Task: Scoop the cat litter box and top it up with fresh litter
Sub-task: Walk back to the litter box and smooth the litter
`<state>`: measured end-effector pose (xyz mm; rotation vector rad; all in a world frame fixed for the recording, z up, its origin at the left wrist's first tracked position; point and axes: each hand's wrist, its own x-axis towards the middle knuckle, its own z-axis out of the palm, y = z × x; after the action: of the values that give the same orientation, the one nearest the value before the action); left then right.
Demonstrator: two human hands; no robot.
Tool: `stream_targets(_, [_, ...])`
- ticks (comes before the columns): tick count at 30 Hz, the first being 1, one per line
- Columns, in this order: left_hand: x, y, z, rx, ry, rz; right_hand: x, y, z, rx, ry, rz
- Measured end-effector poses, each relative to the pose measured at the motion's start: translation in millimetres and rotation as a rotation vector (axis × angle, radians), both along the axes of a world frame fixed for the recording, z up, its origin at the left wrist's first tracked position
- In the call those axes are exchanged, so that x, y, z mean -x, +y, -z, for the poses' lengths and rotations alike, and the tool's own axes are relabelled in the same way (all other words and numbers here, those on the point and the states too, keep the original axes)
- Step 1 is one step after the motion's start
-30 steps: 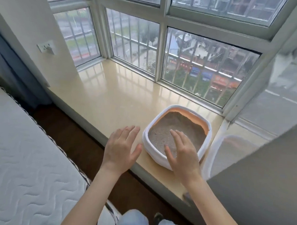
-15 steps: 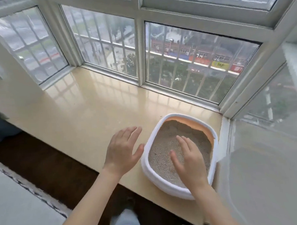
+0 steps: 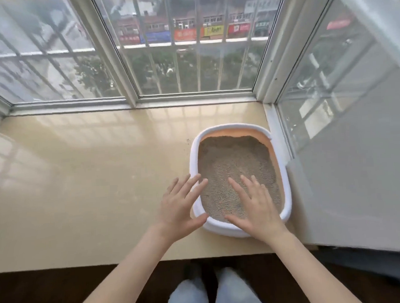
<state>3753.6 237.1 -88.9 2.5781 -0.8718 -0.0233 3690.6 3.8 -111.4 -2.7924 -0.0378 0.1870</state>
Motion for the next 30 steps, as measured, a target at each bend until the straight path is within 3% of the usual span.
stream_targets(6, [6.8, -40.2, 89.3, -0.121, 0.241, 0.133, 19.3, -31.1, 76.3, -0.025, 0.245, 0.087])
stream_targets(11, [32.1, -67.4, 156.5, -0.251, 0.262, 0.177, 42.6, -38.8, 120.1, 0.077, 0.423, 0.016])
stream_targets(20, [46.9, -91.1, 196.2, -0.278, 0.132, 0.012, 47.4, -45.5, 162.0, 0.153, 0.166, 0.064])
stream_targets(30, [35.2, -91.9, 208.8, -0.207, 0.071, 0.031, 36.9, -53.9, 170.6, 0.086, 0.200, 0.058])
